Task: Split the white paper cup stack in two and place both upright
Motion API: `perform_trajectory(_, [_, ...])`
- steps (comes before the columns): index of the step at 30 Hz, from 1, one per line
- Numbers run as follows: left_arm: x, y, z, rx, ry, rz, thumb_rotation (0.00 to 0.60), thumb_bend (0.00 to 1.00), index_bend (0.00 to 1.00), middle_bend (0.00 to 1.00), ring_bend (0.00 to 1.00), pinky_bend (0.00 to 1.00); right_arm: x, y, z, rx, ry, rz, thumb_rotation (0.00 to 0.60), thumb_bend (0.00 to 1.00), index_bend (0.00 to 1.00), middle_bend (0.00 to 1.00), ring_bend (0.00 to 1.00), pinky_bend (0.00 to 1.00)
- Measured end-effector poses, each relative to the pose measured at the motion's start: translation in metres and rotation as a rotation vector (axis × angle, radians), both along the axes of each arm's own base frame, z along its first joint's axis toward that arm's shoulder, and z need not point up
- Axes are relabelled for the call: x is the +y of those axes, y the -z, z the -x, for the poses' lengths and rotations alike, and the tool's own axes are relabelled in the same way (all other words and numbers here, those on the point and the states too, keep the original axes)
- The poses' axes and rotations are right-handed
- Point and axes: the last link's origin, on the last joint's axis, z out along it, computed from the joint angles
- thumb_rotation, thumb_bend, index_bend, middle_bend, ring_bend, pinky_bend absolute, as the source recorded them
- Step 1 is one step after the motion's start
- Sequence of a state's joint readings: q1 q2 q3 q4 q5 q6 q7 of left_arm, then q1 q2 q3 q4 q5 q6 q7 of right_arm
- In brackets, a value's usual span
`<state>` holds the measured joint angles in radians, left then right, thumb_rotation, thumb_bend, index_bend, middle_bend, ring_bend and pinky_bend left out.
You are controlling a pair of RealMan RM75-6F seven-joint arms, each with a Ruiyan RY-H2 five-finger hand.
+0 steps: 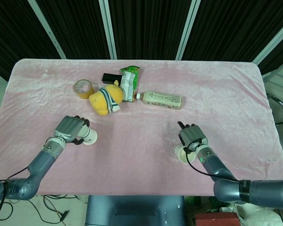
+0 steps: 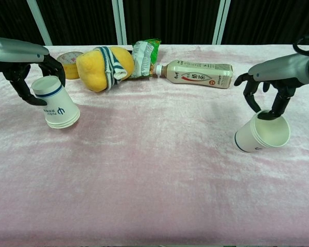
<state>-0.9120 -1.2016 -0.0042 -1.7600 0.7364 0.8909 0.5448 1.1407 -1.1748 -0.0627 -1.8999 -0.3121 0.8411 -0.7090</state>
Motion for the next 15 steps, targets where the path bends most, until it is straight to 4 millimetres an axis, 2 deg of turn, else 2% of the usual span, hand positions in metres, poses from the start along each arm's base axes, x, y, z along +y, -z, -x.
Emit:
perform_trajectory(2, [0.0,0.001,0.002,0.001,0.003,0.002,0.6,0.22,0.36,0.31,0.21,0.59,0.0,0.001,-0.002,-0.003,0.002,-0.004,0.6,0.37,0.38,0.0,0.16,0.19])
perform_trajectory(5, [-0.001,0.003,0.004,-0.005,0.004,0.004,0.6,0.21,0.35,0.31,0.2,0.58,0.0,0.001,-0.004,-0.006,0.005,-0.009,0.6,0.36,0.31,0.0,0.16,0.19])
perform_trajectory(15, [0.0,0.007,0.009,-0.018,0.004,0.009,0.6,0.16,0.29,0.24,0.16,0.53,0.001,-0.004,-0.011,-0.013,0.021,-0.021,0.6,0.35,0.25,0.0,0.16,0.19])
